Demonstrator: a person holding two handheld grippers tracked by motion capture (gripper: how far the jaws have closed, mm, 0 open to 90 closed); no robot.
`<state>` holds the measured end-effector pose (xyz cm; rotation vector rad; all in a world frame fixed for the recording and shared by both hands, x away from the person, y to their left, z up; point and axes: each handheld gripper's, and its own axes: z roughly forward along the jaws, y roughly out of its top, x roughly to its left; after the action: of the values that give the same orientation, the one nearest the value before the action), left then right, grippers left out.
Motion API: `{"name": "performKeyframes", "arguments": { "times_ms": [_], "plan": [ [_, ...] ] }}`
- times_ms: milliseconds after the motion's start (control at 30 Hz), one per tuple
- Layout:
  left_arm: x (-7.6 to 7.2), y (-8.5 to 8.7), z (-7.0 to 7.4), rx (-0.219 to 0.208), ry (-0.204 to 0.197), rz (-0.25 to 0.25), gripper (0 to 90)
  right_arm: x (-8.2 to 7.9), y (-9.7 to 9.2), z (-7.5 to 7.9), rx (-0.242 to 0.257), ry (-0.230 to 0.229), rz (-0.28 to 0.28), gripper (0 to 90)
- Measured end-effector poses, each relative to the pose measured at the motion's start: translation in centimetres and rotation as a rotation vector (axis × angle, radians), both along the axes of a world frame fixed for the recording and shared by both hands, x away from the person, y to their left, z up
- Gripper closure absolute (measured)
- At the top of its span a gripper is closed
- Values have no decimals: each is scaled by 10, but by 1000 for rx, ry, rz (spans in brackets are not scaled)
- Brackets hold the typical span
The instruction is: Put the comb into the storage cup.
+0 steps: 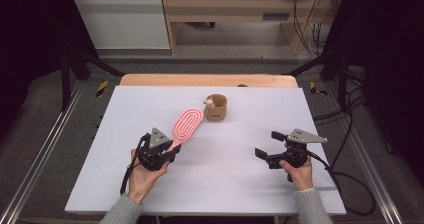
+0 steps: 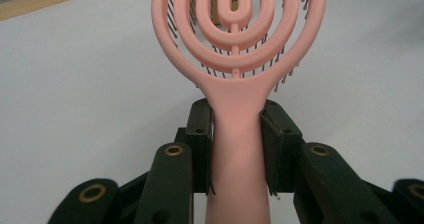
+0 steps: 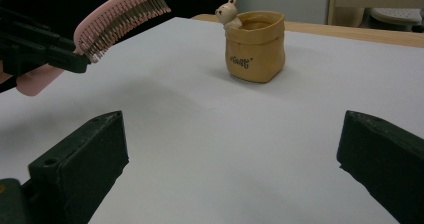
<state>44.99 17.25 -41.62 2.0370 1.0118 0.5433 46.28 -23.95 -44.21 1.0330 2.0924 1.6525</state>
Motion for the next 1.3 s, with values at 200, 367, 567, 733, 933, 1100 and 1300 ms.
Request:
{"name": "performKeyframes", "arguments": {
  "times_ms": [200, 367, 567, 733, 933, 1100, 1300],
  "plan": [
    [-1, -1, 2, -1, -3, -1, 691, -2, 6, 4, 6, -6, 10, 4],
    [-3, -2, 3, 1, -15, 6, 691, -3, 12, 6, 6, -5, 13, 4],
    [-4, -4, 4, 0, -23, 3, 691, -4, 19, 9, 11, -6, 17, 4],
    [-6, -8, 5, 3, -23, -5, 691, -4, 24, 11, 15, 2, 18, 4],
    [-7, -14, 7, 6, -30, -15, 691, -5, 29, 12, 23, -1, 18, 4],
    [-8, -17, 9, 0, -30, -16, 691, -5, 31, 14, 29, -2, 20, 4],
    [-7, -23, 11, -10, -35, -19, 692, -5, 34, 17, 33, -6, 21, 4]
  ]
}}
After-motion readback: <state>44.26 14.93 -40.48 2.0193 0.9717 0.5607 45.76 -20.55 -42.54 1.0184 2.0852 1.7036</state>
